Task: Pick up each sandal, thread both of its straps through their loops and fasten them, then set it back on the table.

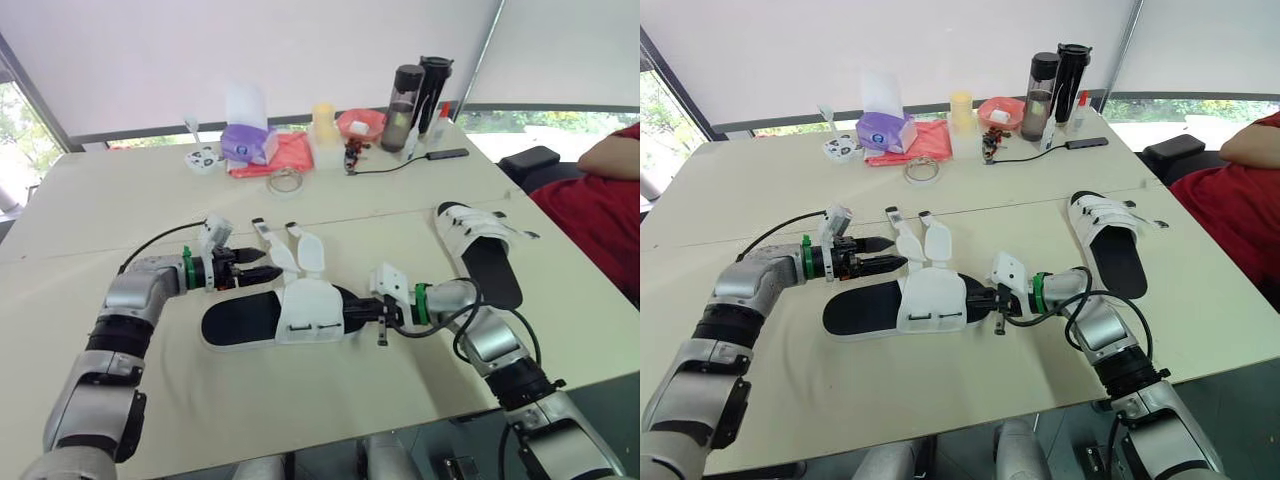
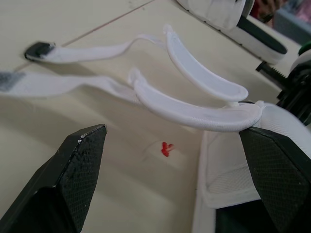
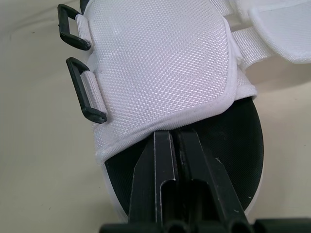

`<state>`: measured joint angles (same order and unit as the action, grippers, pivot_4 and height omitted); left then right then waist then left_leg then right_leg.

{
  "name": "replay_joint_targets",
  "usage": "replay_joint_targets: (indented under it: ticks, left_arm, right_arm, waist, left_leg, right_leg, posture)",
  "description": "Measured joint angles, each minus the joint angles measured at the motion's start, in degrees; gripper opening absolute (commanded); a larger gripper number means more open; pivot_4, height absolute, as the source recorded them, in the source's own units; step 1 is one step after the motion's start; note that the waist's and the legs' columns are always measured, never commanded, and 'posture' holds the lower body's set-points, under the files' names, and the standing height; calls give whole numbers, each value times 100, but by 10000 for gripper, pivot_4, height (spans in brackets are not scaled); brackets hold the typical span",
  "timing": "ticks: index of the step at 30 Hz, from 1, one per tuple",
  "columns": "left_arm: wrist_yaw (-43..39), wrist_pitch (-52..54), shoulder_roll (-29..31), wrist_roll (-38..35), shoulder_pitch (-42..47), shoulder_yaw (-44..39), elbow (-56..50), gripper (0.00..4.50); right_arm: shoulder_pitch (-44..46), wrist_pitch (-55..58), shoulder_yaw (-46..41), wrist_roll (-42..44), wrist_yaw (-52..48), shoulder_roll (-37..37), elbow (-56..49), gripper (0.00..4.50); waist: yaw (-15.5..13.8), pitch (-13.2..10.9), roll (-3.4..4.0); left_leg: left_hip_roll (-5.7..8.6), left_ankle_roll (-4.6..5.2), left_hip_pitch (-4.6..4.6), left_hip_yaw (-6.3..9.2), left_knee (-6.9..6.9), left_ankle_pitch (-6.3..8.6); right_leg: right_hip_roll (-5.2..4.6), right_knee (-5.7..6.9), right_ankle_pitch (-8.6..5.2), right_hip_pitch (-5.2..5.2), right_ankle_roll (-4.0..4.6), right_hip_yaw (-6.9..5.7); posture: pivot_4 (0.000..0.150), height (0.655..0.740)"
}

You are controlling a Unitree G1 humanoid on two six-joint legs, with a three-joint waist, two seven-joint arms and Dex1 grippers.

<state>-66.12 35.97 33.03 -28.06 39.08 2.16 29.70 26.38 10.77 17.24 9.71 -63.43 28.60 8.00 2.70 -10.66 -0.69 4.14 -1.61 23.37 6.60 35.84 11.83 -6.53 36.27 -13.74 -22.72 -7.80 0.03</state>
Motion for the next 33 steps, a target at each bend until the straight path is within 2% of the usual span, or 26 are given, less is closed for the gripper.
replay_joint_targets:
  ticks: [8, 11, 15, 20, 29, 32, 33]
  left_arm:
    - [-458, 1062, 114, -273, -7, -251, 56, 45000]
    - [-340, 1209, -63, -319, 5, -378, 80, 45000]
    - [34, 1317, -611, -409, 184, -600, 397, 45000]
    - [639, 1084, -1118, -433, 761, -1074, 1322, 45000]
    - [1441, 77, -1338, -357, 1395, -1784, 3061, 45000]
    - [1625, -311, -1353, -243, 1500, -1893, 3301, 38121]
    - [1618, -418, -1360, -221, 1514, -1896, 3315, 33361]
  right_arm:
    - [-81, 19, -30, -20, 93, -3, -94, 1055]
    - [-102, 19, -37, -24, 114, -3, -115, 1055]
    - [-113, 19, -49, -37, 127, -13, -121, 1055]
    - [-113, 15, -51, -50, 133, -60, -111, 1055]
    - [-113, 6, -53, -73, 145, -86, -106, 1055]
    - [-112, 3, -54, -87, 153, -92, -108, 440]
    - [-112, 1, -54, -94, 155, -98, -108, 440]
  waist:
    - [-16, 0, 0]
    - [-19, 0, 0]
    - [-27, 1, -4]
    - [-9, 1, -5]
    - [-12, 2, -7]
    - [-14, 2, -8]
    - [-14, 2, -8]
  left_leg:
    - [-3, -2, 0, 3, -1, 1]
    - [-3, -2, 0, 3, -2, 1]
    - [-2, -2, 0, 3, -1, 1]
    - [-2, -2, -1, 1, -6, 1]
    - [0, -2, -2, -1, -12, 1]
    - [0, -4, -2, -1, -12, 0]
    - [0, -4, -2, -1, -12, 0]
  right_leg:
    - [-1, -1, 0, 0, 2, 1]
    - [-2, -2, 0, 0, 2, 1]
    - [-3, -2, 0, 1, 2, 1]
    - [-2, -3, 1, -3, 2, 1]
    - [-2, -4, 1, -4, 0, 1]
    - [-2, -5, 2, -3, 0, 1]
    - [-2, -5, 2, -3, 0, 1]
  posture:
    - [1500, 7400]
    - [1500, 7400]
    - [1500, 7400]
    - [1500, 7400]
    - [1500, 7400]
    - [1500, 7400]
    - [1500, 7400]
